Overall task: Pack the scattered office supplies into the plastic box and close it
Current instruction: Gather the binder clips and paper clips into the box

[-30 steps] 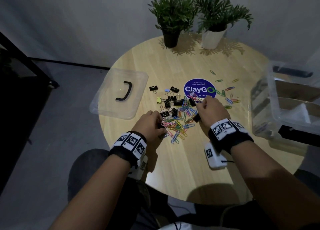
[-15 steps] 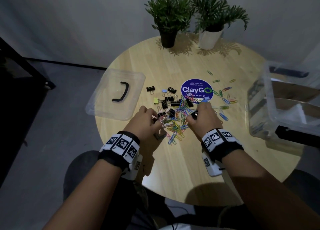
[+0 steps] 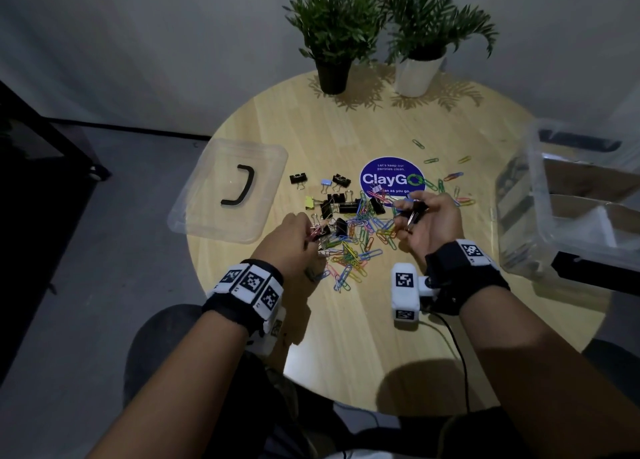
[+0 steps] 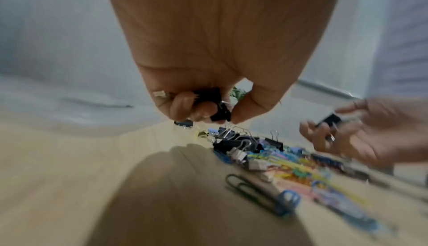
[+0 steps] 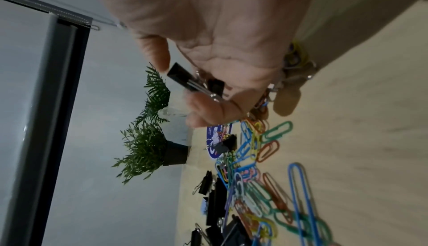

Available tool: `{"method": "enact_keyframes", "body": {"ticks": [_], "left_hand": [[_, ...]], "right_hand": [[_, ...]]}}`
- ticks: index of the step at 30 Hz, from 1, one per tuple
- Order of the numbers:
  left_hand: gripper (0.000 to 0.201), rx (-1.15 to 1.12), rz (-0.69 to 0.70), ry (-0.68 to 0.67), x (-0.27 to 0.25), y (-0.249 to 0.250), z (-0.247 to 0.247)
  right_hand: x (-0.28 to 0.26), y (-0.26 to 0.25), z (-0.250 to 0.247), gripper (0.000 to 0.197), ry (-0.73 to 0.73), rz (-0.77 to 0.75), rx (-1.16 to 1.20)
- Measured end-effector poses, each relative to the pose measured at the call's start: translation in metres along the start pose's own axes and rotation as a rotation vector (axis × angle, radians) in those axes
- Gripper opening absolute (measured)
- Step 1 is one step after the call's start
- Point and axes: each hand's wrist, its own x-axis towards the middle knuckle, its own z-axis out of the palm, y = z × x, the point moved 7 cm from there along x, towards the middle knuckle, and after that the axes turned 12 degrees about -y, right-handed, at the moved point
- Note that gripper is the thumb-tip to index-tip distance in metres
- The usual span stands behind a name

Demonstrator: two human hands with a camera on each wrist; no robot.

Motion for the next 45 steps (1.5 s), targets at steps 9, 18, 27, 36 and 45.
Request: {"method": "enact_keyframes", "body": {"ticks": [9, 18, 27, 36, 45], "left_hand": [[0.054, 0.732, 0.224, 0.214, -0.01, 0.044, -0.015], [0.025, 0.086, 0.002, 0.192, 0.003, 0.003, -0.019], [0.026, 0.166, 0.101, 0.039, 0.023, 0.001, -0.023], [0.044, 0.336, 0.187, -0.151, 0.031, 0.014, -0.009], [0.043, 0.377, 0.169, -0.159, 0.032, 0.019, -0.002]], "right_hand": [[0.022, -0.028, 0.022, 0.029, 0.087, -0.153, -1.268], [0.043, -0.014, 0.041, 0.031, 0.085, -0.041, -1.845], [0.039, -0.021, 0.034, 0.026, 0.053, -0.174, -1.572], [0.028, 0.006, 0.023, 0.025, -0.053, 0.017, -0.981], [0.012, 0.024, 0.038, 0.02, -0.161, 0.112, -0.094]]}}
